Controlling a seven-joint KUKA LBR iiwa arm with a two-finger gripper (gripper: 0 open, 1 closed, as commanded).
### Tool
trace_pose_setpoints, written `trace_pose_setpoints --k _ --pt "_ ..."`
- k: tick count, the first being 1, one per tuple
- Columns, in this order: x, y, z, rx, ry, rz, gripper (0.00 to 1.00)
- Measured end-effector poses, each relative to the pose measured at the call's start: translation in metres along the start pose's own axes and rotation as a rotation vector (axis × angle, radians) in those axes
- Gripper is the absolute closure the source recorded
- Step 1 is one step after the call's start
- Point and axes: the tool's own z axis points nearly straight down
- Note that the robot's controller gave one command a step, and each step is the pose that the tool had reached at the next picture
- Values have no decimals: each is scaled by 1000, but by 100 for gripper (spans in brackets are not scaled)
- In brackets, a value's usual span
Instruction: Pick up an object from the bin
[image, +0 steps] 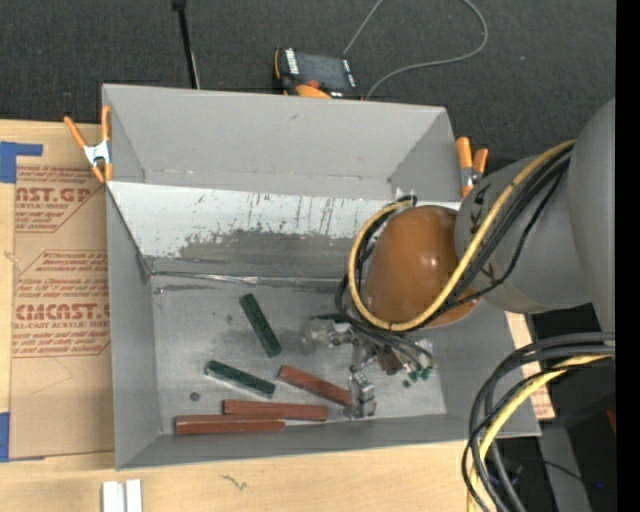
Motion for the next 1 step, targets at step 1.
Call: trace_pose_setpoints --k 1 --pt "5 -3 22 2 -4 -33 0"
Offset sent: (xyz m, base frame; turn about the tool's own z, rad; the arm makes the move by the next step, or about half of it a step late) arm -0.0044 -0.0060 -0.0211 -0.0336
